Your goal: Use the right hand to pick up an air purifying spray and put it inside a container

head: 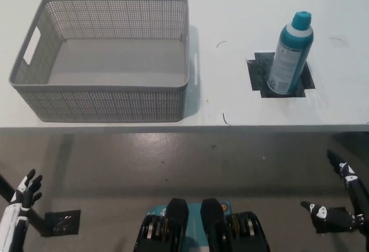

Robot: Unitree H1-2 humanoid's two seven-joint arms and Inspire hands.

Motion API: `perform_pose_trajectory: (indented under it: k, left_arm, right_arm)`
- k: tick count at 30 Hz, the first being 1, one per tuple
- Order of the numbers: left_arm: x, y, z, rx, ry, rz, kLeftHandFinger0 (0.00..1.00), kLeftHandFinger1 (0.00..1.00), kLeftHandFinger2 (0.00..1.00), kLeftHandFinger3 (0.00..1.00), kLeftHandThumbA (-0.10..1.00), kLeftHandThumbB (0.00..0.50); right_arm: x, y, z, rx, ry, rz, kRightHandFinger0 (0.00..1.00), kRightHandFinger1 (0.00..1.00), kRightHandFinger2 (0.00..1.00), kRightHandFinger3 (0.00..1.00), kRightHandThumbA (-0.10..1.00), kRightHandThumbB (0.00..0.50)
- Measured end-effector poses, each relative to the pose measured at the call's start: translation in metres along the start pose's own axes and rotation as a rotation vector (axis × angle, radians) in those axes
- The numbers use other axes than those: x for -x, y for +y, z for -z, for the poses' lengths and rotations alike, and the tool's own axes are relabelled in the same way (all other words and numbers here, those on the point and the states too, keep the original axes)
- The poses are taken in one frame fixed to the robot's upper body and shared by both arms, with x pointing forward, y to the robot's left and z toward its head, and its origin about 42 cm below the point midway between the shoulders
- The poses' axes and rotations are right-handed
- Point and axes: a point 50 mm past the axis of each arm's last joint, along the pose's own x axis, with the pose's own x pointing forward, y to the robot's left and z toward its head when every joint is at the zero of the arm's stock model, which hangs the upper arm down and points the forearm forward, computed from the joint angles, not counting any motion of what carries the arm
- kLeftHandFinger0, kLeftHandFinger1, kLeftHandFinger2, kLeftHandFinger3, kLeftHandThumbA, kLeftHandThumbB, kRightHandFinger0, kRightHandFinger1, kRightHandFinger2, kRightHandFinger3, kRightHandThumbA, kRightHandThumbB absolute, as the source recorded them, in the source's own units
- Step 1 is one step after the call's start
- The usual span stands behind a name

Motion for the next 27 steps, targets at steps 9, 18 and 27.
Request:
perform_pose_trajectory:
  k: [9, 18, 27]
  left_arm:
    - [-0.021, -0.009, -0.013, 0.027, -0.055, 0.002, 1.0, 1.0, 1.0, 1.0, 1.0, 0.353]
    - [-0.02, -0.024, -0.013, 0.078, -0.051, -0.01, 1.0, 1.0, 1.0, 1.0, 1.0, 0.362]
    - [-0.016, -0.022, -0.01, 0.072, -0.037, -0.02, 1.0, 1.0, 1.0, 1.0, 1.0, 0.354]
  right_arm:
    - [-0.023, -0.017, -0.063, -0.017, -0.2, 0.111, 1.0, 1.0, 1.0, 1.0, 0.56, 0.329]
    - [-0.089, -0.042, -0.107, -0.056, -0.276, 0.172, 1.0, 1.0, 1.0, 1.0, 0.67, 0.473]
    - [-0.149, -0.053, -0.117, -0.065, -0.171, 0.162, 1.0, 1.0, 1.0, 1.0, 0.84, 0.5]
